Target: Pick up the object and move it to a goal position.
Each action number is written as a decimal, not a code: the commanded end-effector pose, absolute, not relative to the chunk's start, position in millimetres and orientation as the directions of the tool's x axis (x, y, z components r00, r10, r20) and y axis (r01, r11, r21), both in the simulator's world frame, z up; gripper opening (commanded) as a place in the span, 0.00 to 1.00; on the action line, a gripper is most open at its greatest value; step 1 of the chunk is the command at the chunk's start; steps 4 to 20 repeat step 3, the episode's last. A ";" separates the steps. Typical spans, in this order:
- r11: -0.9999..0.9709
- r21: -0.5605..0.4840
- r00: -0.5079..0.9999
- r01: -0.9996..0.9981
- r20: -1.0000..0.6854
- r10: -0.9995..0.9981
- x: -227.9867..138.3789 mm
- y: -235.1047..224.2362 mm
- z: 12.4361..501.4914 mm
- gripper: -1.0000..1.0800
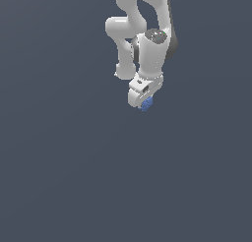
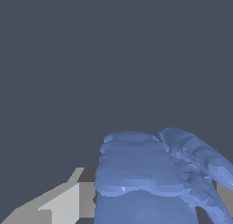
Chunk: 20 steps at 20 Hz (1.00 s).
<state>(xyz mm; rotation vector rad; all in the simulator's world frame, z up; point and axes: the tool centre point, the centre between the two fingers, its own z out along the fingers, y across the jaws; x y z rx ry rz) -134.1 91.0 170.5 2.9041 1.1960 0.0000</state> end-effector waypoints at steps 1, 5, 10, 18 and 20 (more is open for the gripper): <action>-0.710 0.001 0.710 0.704 0.000 0.704 -137.1 91.0 172.5 0.00; -0.710 0.000 0.710 0.704 0.000 0.704 -137.4 91.1 173.1 0.00; -0.710 0.000 0.710 0.704 0.000 0.704 -137.4 91.1 173.1 0.00; -0.710 0.000 0.710 0.704 0.000 0.704 -137.4 91.1 173.1 0.00; -0.710 0.000 0.710 0.704 0.000 0.704 -137.4 91.1 173.1 0.00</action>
